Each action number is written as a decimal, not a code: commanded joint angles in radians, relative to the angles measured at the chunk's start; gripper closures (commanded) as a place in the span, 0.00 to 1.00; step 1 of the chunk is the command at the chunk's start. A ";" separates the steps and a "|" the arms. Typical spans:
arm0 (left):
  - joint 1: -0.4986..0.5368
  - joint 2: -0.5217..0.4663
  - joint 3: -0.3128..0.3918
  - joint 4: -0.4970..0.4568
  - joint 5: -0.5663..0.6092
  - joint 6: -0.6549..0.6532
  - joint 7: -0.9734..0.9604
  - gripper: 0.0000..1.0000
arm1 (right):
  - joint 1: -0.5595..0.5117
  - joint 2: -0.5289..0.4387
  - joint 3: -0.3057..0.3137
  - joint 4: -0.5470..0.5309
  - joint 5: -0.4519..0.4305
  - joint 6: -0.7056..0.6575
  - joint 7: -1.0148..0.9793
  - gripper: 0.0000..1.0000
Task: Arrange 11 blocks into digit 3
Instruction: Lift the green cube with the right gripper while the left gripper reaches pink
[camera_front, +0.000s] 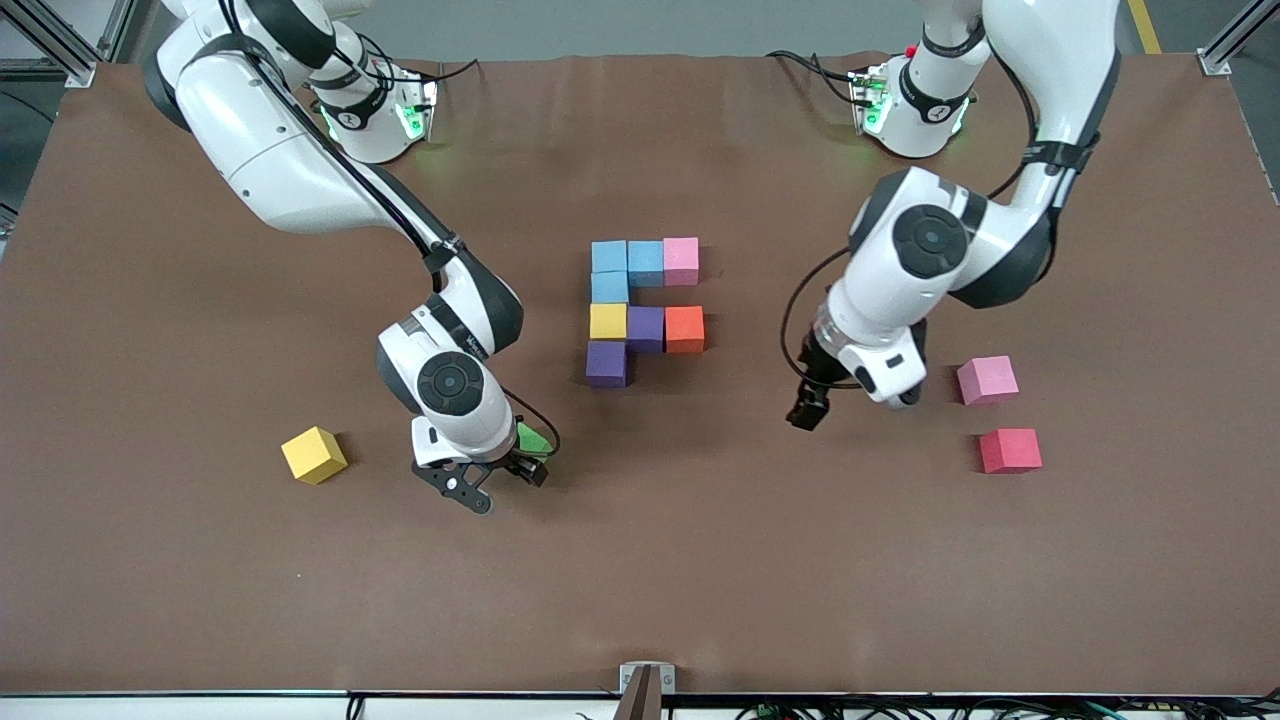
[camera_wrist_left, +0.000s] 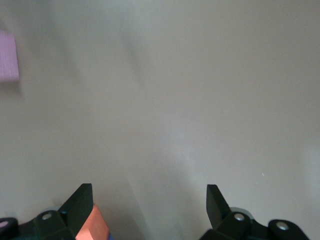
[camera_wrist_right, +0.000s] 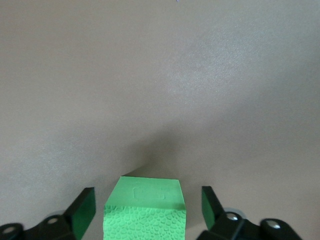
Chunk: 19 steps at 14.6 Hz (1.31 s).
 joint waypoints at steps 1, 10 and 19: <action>0.102 0.007 -0.007 0.015 0.020 -0.053 0.204 0.00 | 0.004 -0.002 0.001 -0.021 -0.016 0.018 0.025 0.12; 0.358 0.048 -0.007 -0.014 0.089 -0.095 0.942 0.00 | 0.011 -0.002 0.001 -0.065 -0.017 0.052 0.085 0.19; 0.524 0.042 -0.009 -0.155 0.092 -0.046 1.467 0.00 | 0.036 -0.003 0.007 -0.064 -0.017 0.052 0.068 0.95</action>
